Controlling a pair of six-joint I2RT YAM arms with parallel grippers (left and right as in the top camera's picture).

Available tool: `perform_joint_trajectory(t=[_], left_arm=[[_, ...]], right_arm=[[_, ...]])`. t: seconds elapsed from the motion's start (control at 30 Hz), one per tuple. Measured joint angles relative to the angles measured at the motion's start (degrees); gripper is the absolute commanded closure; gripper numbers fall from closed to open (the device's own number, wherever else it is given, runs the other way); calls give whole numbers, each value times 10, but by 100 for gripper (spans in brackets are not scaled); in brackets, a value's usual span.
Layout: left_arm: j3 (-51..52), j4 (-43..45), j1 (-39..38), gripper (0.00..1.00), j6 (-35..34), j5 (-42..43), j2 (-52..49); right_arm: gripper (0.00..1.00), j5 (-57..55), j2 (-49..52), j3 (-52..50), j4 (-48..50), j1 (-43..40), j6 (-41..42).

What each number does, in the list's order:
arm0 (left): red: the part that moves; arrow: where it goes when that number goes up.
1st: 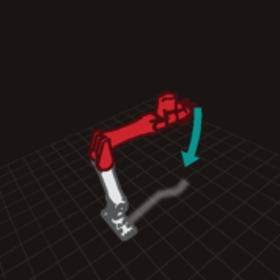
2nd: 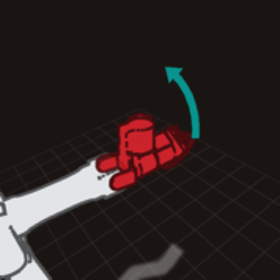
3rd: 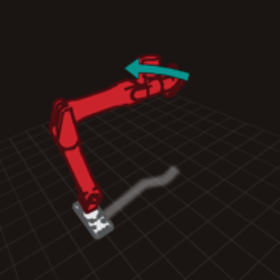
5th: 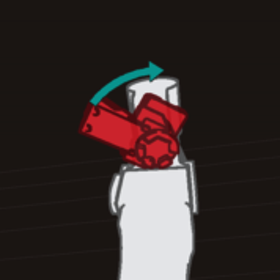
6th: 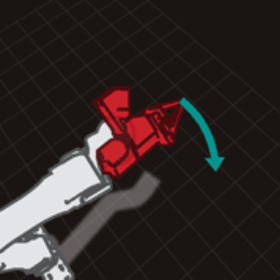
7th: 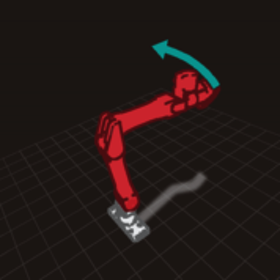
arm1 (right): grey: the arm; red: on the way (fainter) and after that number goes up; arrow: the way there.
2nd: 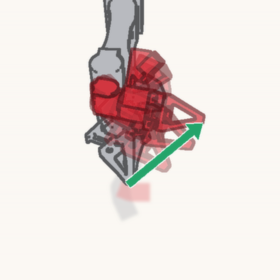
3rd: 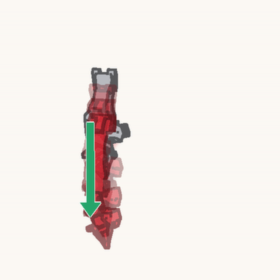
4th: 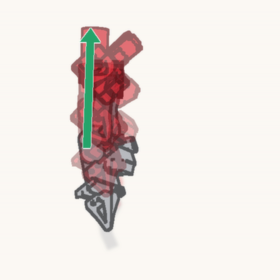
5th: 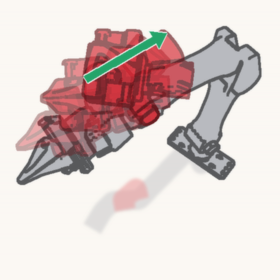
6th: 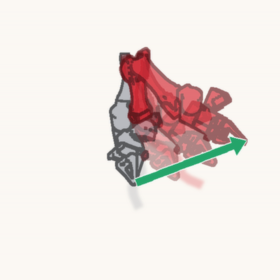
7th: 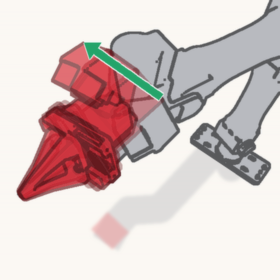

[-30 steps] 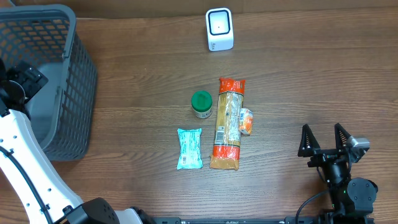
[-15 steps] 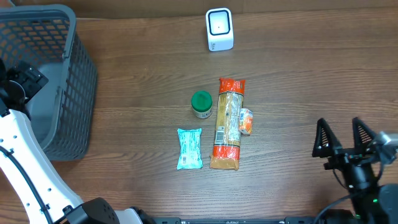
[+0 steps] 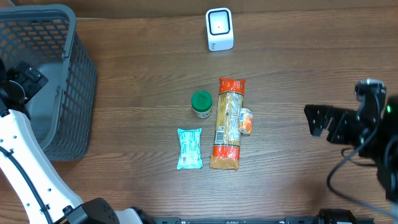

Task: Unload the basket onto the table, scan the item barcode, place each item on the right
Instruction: 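Move the right gripper toward the orange Kleenex pack beside the spaghetti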

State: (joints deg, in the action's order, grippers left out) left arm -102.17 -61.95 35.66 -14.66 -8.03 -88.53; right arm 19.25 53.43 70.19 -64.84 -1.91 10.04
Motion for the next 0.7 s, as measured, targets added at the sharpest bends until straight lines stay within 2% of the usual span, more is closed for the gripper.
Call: perform_joint_trajectory(t=[0.37, 0.7], left_arm=[[0, 0, 0, 0, 0, 0, 0], [0, 0, 0, 0, 0, 0, 0]], right_arm=[[0, 2, 141, 10, -43, 0, 7], [0, 30, 344, 11, -46, 19, 20]])
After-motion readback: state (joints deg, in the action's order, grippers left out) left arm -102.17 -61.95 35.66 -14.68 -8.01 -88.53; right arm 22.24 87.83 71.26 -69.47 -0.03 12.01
